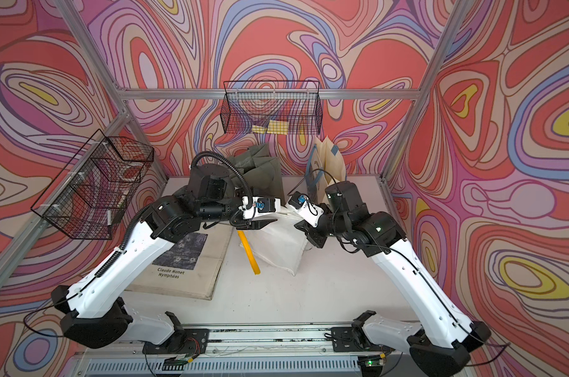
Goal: Put away the canvas bag
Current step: Press the canvas bag at the center of the board.
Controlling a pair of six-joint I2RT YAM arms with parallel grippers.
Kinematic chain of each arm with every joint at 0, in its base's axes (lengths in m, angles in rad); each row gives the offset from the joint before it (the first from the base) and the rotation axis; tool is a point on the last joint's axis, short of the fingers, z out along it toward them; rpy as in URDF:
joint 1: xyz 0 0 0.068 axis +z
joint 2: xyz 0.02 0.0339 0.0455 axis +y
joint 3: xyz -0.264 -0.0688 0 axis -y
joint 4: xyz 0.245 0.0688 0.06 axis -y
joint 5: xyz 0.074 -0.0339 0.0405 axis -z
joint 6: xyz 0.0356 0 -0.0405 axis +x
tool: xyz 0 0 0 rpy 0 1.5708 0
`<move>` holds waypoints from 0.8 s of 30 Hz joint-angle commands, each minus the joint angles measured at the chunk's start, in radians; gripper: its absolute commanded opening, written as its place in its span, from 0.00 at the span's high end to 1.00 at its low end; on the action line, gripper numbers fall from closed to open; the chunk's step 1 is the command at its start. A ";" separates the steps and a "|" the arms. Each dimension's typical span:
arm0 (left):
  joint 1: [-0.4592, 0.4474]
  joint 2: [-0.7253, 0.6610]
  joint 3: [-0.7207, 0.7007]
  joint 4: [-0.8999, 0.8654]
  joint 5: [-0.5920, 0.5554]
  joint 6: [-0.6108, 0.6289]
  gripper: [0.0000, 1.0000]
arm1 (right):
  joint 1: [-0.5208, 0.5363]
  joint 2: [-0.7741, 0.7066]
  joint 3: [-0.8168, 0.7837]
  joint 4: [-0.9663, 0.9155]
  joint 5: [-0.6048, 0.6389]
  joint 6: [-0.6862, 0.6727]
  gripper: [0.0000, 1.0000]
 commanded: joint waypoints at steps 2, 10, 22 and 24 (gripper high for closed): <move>-0.004 0.025 0.037 -0.006 0.019 -0.002 0.35 | -0.003 0.000 0.057 0.019 -0.013 -0.036 1.00; -0.004 0.069 0.039 0.002 0.002 -0.030 0.47 | -0.003 -0.013 0.040 0.052 -0.008 -0.103 1.00; 0.055 0.023 -0.078 0.164 0.108 -0.094 1.00 | -0.025 -0.044 -0.039 0.117 -0.020 -0.011 0.63; 0.113 -0.013 -0.127 0.248 0.215 -0.183 1.00 | -0.049 -0.073 -0.079 0.147 -0.051 0.034 0.49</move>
